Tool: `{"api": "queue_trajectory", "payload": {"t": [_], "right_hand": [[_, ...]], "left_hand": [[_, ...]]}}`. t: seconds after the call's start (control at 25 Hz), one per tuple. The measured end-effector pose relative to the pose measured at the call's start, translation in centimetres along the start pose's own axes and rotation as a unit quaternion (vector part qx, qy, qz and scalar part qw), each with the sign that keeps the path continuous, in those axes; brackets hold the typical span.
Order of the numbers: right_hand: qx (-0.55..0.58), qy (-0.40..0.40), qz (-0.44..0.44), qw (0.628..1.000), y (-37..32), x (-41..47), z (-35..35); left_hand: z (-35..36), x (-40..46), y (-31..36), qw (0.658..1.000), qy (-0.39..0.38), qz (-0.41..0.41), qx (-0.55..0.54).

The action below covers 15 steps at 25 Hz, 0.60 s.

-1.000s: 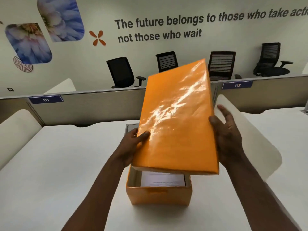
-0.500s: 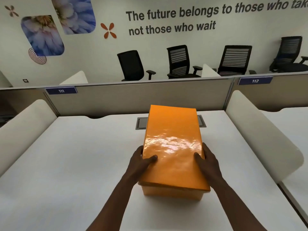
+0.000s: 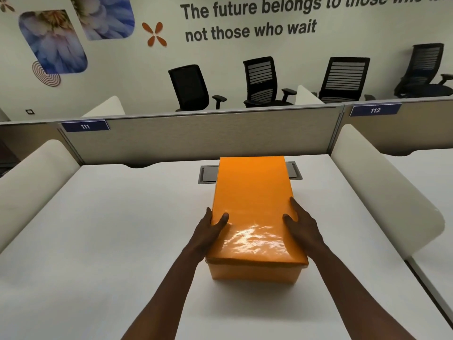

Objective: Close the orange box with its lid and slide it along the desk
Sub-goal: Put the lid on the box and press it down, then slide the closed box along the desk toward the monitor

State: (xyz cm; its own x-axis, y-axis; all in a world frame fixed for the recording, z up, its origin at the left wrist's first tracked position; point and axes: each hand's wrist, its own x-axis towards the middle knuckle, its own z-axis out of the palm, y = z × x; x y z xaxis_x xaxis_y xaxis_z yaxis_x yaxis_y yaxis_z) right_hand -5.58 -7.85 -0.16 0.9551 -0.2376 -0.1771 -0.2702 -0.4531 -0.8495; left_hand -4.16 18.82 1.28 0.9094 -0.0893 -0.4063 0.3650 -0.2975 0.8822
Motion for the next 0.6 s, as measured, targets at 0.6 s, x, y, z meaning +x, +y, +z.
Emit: {"api": "queue_trajectory", "payload": {"t": [0.6], "right_hand": [[-0.239, 0.027, -0.043, 0.97, -0.8, 2.3, 1.5]], "left_hand": [[0.4, 2.3, -0.3, 0.989, 0.025, 0.072, 0.129]]}}
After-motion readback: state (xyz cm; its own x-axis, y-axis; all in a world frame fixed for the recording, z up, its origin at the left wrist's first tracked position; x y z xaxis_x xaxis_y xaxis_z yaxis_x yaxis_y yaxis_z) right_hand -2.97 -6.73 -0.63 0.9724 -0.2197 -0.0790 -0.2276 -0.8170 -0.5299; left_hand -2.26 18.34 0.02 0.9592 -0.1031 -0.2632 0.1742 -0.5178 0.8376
